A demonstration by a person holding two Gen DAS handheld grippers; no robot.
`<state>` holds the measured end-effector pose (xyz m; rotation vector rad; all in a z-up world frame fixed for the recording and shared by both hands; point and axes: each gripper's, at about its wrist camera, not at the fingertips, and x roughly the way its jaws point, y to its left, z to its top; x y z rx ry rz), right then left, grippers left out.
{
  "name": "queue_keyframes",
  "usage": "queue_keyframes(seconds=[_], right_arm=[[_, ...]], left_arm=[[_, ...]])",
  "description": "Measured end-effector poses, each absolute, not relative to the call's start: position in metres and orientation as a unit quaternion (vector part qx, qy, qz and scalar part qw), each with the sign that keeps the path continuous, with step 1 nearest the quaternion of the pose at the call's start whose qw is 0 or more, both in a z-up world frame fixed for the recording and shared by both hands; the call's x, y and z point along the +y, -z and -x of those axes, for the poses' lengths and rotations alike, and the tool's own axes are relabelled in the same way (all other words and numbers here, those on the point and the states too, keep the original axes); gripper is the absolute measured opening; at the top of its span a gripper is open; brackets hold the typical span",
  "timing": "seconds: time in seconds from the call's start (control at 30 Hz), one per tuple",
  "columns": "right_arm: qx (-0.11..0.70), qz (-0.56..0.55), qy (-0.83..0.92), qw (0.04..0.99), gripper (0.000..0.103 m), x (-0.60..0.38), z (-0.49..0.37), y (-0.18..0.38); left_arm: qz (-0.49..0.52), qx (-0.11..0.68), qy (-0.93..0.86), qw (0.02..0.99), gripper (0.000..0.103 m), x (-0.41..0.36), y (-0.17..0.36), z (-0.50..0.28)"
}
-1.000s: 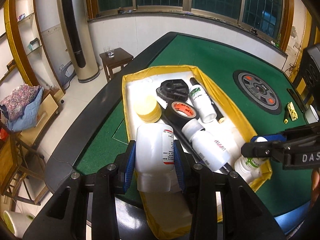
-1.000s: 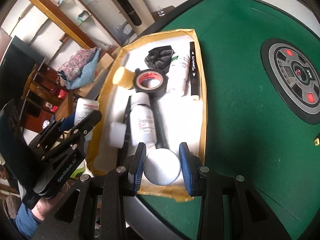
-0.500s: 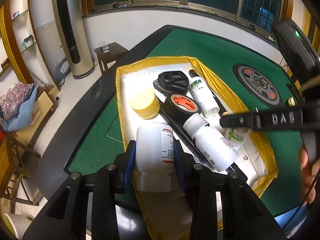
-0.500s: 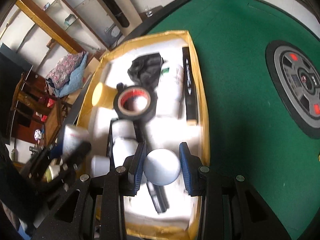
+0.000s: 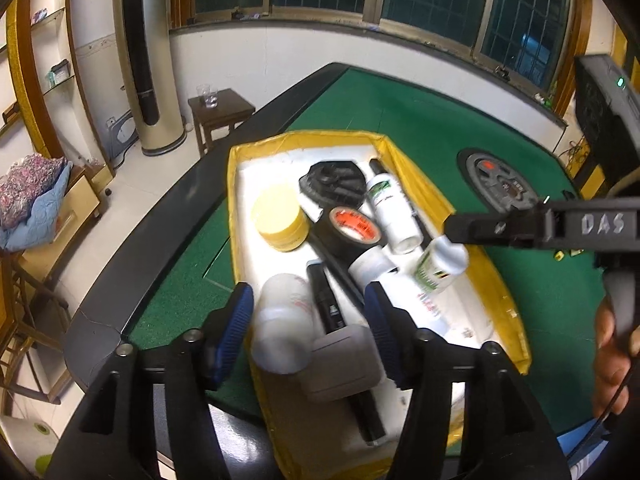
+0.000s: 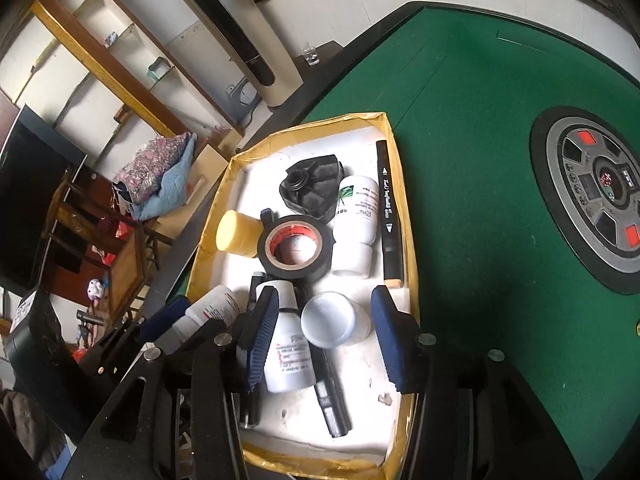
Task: Organize rigid objects
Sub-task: 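Open both tools to release the pill bottles into the box, then grasp the cream keychain card with the right tool while the left tool moves to the felt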
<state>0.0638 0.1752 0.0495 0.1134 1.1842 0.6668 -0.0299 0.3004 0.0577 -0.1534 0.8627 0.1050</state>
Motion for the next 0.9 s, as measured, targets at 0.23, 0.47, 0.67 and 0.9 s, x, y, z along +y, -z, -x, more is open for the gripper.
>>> queue_keyframes(seconds=[0.23, 0.47, 0.67, 0.9], right_arm=[[0.558, -0.069, -0.333, 0.757, 0.043, 0.170, -0.047, -0.050], [0.557, -0.109, -0.309, 0.763, 0.043, 0.130, -0.028, -0.054], [0.551, -0.138, -0.264, 0.780, 0.043, 0.081, -0.014, -0.054], [0.550, -0.170, -0.196, 0.794, 0.043, 0.003, -0.009, -0.047]], left_arm=[[0.071, 0.416, -0.003, 0.907, 0.058, 0.277, -0.066, 0.036], [0.054, 0.399, 0.032, 0.915, 0.058, 0.246, -0.081, 0.036], [0.046, 0.399, 0.090, 0.912, 0.058, 0.202, -0.085, 0.025], [0.021, 0.410, 0.132, 0.902, 0.058, 0.149, -0.082, 0.017]])
